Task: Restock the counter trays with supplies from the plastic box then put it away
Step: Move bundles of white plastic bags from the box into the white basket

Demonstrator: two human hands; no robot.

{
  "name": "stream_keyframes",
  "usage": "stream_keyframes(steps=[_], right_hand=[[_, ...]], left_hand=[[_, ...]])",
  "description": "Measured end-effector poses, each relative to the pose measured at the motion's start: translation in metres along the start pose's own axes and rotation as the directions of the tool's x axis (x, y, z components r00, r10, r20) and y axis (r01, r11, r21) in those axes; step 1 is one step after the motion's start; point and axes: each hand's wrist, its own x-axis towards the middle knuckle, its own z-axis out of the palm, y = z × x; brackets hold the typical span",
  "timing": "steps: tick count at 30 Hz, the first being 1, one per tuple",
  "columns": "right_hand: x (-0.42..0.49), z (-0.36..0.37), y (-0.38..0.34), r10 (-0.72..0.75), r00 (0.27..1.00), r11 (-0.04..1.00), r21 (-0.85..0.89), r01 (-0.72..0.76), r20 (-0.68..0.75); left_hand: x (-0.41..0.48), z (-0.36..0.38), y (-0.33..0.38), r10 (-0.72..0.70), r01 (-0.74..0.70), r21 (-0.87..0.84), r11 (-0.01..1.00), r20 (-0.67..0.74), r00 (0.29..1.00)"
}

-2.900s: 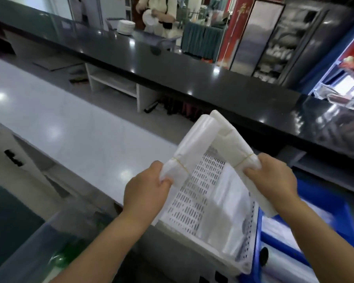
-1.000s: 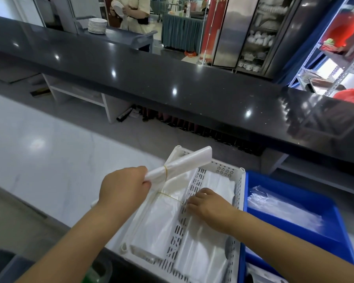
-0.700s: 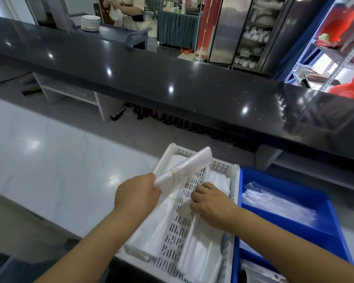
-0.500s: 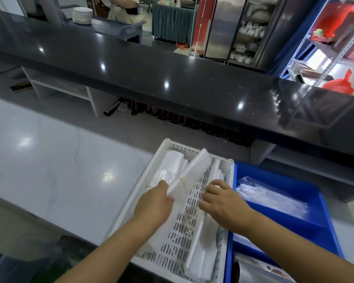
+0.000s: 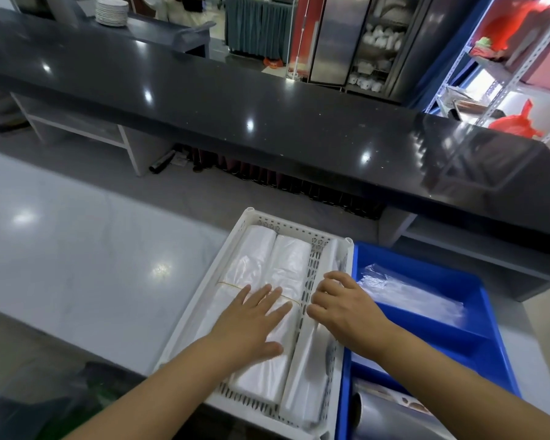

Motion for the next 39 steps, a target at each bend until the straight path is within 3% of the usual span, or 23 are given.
stream_keyframes(steps=[4, 8, 12, 18, 25, 28, 34, 39], right_hand=[[0.004, 0.003, 0.001, -0.017, 1.000, 1.000, 0.015, 0.017, 0.009], [0.021, 0.005, -0.003, -0.029, 0.999, 1.000, 0.002, 0.029, 0.038], [0.024, 0.004, 0.001, 0.073, 0.997, 0.993, 0.095, -0.071, -0.018], [-0.008, -0.003, 0.023, 0.218, 0.975, 0.965, 0.140, -0.223, 0.054], [-0.020, 0.000, 0.026, 0.230, 0.972, 0.950, 0.225, -0.214, -0.047], [-0.012, 0.004, 0.030, 0.214, 0.974, 0.947, 0.258, -0.190, -0.068], [0.014, 0.007, 0.029, 0.159, 0.983, 0.938, 0.325, -0.122, -0.088], [0.055, -0.008, 0.007, 0.035, 0.988, 0.937, 0.349, 0.021, -0.154]], left_hand=[[0.000, -0.003, -0.011, 0.047, -0.048, 0.011, 0.999, 0.023, 0.999], [-0.005, -0.021, -0.010, 0.036, -0.037, -0.085, 0.996, -0.006, 0.999], [-0.011, -0.036, -0.010, -0.133, 0.088, -0.227, 0.970, -0.194, 0.972], [-0.003, -0.025, 0.019, -0.356, 0.283, -0.543, 0.791, -0.033, 0.934], [0.014, -0.010, 0.039, -0.470, 0.341, -0.633, 0.695, -0.041, 0.882], [0.011, -0.011, 0.045, -0.497, 0.360, -0.642, 0.677, -0.039, 0.867], [-0.017, -0.015, 0.044, -0.533, 0.415, -0.536, 0.735, -0.078, 0.843], [-0.058, -0.035, 0.022, -0.623, 0.517, -0.430, 0.740, -0.149, 0.768]])
